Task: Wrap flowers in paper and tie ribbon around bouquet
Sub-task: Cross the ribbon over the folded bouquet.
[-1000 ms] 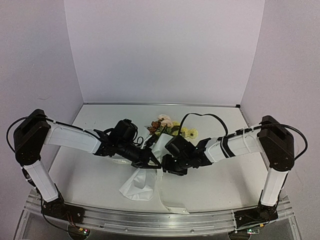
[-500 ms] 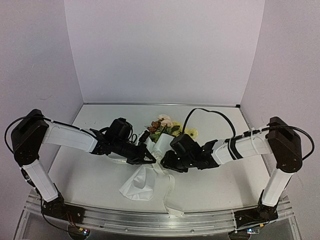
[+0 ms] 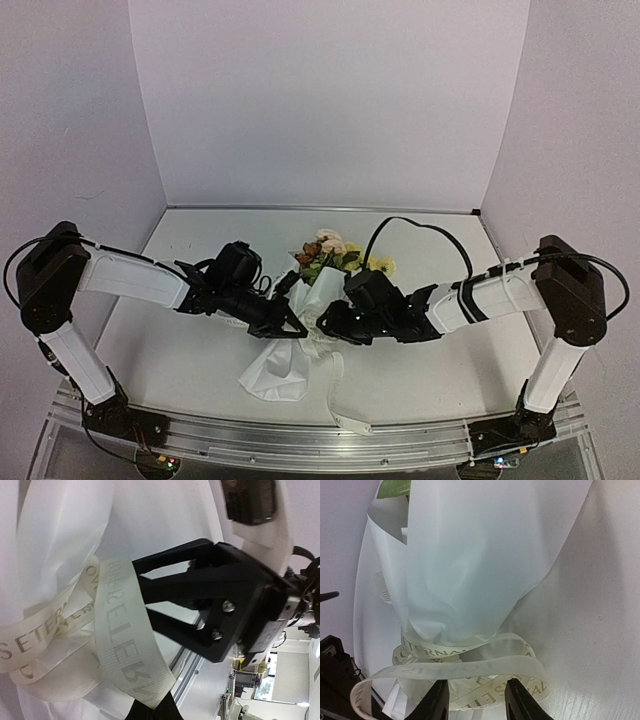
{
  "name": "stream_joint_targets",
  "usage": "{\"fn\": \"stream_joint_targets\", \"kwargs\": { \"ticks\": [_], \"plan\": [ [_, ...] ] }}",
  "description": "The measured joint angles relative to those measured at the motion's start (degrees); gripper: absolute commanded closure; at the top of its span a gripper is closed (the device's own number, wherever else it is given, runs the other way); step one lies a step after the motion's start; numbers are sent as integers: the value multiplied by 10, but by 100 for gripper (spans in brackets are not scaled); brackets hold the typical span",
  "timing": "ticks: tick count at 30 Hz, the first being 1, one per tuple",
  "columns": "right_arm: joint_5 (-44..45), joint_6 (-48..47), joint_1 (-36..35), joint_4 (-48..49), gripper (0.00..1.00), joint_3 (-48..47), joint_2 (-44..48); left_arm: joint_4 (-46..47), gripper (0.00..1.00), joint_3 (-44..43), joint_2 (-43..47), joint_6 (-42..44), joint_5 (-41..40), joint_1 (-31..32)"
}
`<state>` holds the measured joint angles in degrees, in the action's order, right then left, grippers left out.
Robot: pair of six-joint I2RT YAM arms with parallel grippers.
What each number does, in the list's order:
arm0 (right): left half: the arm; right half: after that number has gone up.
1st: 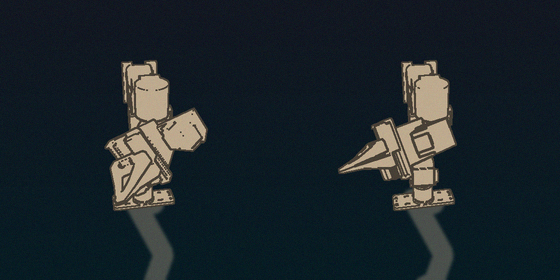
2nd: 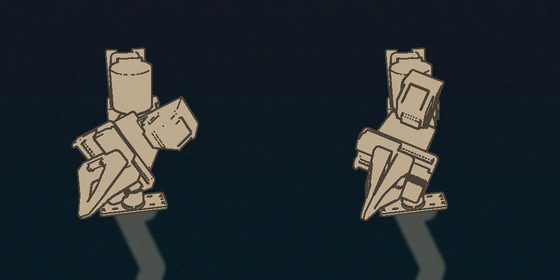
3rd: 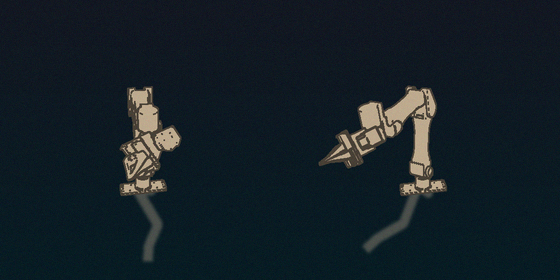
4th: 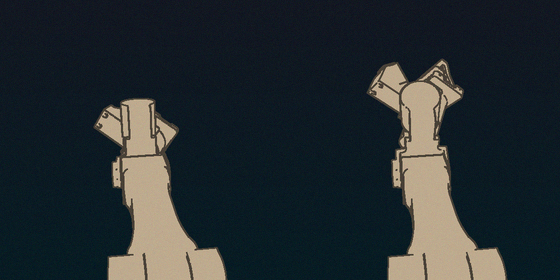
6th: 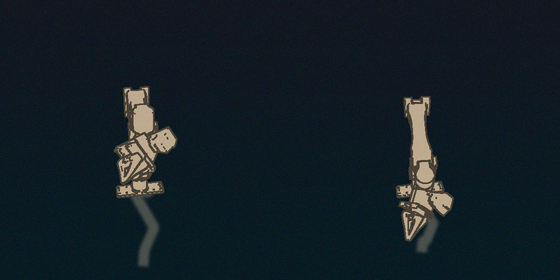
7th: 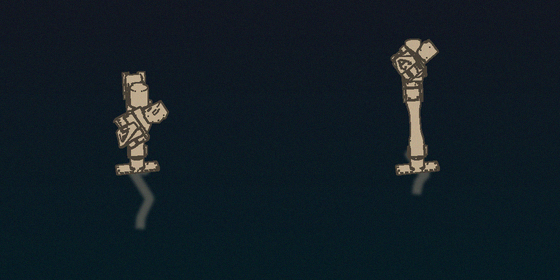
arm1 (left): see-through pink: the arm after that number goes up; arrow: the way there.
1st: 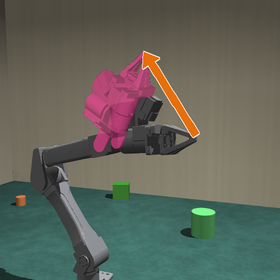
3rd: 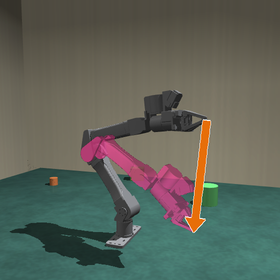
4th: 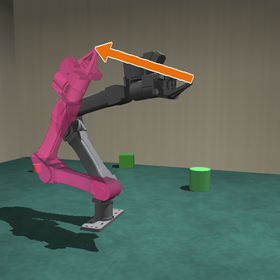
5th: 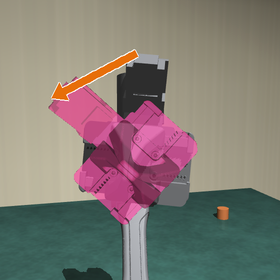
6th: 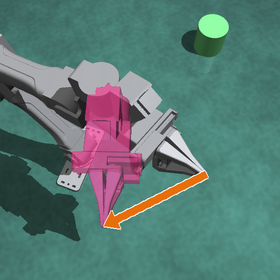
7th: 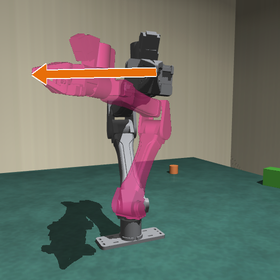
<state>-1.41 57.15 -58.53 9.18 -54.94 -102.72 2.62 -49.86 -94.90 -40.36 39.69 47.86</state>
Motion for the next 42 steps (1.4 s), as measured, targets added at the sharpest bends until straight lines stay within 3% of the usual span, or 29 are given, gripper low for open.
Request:
{"fn": "stream_joint_targets", "kwargs": {
  "ticks": [33,42],
  "plan": [
    [16,36,-3,-15,58,-3,-44,-21,100,-7,-28,13,-44,0],
    [22,36,-3,-16,69,-13,-66,-22,100,-7,-28,14,-51,-1]
  ]
}}
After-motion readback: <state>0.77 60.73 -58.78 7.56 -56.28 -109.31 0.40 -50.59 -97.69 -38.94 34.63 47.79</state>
